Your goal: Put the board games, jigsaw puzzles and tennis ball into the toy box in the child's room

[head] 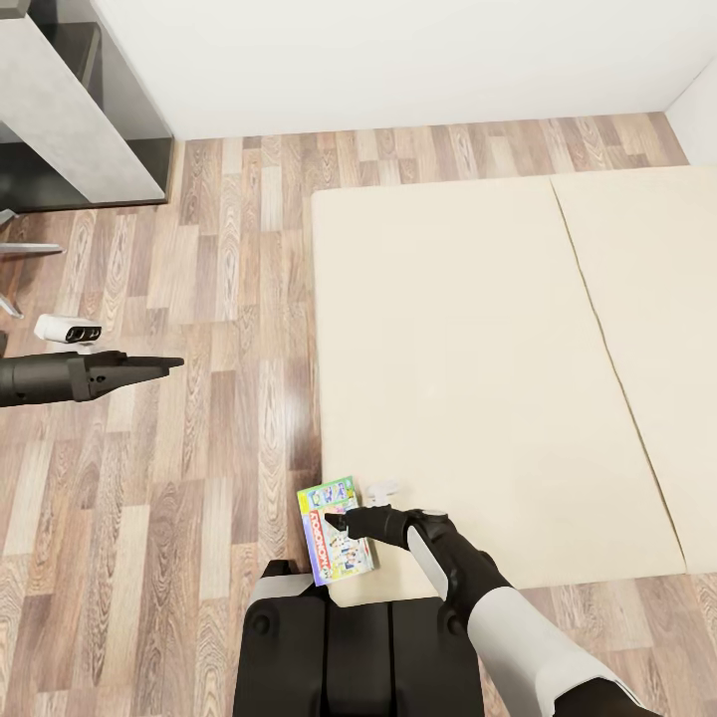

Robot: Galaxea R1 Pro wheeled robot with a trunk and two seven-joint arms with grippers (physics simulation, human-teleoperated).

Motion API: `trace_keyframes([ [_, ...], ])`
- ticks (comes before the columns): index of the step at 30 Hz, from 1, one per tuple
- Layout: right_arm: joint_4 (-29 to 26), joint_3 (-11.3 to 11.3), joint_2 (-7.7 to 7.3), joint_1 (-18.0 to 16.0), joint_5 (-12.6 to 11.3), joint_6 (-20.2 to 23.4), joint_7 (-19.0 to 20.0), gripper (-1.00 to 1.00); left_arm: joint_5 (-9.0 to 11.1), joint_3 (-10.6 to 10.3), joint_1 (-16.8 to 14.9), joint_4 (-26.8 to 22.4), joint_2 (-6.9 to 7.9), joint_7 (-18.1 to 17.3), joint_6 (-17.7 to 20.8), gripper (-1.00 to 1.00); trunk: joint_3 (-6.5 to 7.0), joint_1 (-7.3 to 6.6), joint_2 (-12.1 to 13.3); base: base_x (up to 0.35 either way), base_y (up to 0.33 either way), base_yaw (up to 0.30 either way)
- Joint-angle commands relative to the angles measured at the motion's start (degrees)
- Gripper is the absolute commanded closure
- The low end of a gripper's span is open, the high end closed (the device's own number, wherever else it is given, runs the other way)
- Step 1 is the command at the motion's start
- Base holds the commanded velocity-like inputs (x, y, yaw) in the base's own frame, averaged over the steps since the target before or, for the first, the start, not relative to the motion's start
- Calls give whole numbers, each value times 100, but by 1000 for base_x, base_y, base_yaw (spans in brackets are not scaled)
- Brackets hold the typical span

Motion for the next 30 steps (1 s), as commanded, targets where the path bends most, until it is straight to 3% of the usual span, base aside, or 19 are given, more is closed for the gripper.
trace_keyframes([
  [1,-5,4,0,-2,-40,39,-2,-100,-2,-1,-1,1,5,-22,61,-100,-6,3,-8,0,17,0],
  [30,-7,5,0,-2,-40,31,-2,-100,-1,-1,-1,-1,7,-29,61,-100,-6,3,-8,0,20,0],
])
